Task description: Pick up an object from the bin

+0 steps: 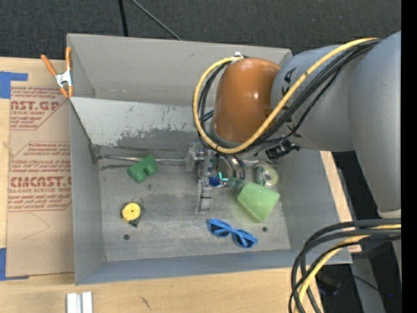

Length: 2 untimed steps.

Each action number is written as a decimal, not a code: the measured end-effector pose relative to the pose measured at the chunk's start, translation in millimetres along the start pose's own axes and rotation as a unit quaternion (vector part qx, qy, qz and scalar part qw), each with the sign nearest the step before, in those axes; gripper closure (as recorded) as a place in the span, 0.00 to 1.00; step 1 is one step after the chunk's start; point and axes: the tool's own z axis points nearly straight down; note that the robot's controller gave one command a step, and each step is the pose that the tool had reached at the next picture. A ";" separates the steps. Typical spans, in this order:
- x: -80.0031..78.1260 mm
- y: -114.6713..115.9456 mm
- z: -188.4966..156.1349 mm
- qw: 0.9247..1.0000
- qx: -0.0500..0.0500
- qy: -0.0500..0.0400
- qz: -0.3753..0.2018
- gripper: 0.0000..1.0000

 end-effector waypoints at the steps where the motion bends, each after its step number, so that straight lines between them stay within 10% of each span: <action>1: -21.8 91.4 67.2 0.999 -0.001 -0.003 -0.046 0.00; 2: 34.3 151.5 77.5 0.998 -0.001 -0.002 -0.056 0.00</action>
Offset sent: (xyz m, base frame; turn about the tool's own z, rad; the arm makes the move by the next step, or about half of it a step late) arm 0.0223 0.0858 -0.0640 -0.0847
